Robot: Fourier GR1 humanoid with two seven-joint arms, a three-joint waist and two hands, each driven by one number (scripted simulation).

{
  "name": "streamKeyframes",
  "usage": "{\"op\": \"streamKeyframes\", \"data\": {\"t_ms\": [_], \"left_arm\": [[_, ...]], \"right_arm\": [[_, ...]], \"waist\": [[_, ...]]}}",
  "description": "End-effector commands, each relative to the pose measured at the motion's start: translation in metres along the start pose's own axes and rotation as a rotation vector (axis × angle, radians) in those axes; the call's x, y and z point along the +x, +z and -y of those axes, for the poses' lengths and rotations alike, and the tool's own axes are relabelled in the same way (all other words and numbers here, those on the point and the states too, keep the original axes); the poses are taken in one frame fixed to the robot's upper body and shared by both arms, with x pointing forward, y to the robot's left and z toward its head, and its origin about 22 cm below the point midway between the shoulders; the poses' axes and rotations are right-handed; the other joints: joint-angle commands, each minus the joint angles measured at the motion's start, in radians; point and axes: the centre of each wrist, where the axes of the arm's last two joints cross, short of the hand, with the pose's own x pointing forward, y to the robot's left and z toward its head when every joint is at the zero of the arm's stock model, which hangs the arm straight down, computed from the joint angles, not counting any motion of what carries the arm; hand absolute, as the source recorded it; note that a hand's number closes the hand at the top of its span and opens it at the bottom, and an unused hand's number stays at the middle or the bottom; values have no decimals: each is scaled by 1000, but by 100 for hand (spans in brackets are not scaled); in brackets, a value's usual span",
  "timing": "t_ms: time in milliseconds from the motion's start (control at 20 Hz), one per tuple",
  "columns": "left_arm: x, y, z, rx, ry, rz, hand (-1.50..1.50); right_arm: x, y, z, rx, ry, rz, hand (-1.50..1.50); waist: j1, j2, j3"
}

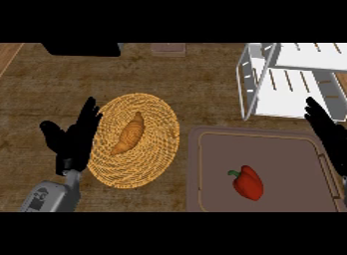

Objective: Pick the bell pepper from the tray and place it in the tiered basket

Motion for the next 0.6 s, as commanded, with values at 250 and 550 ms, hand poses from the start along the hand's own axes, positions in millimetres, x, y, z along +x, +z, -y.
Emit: {"op": "streamKeyframes", "data": {"t_ms": [250,550], "left_arm": [[48,-10,-72,100,-442,250,0],[29,6,-88,67,-442,198,0]], "right_arm": [[51,4,-54,363,-334,349,150],[-9,46,-6,-228,-60,82,-150]], "waist": [[-3,16,33],[-23,24,28]]}}
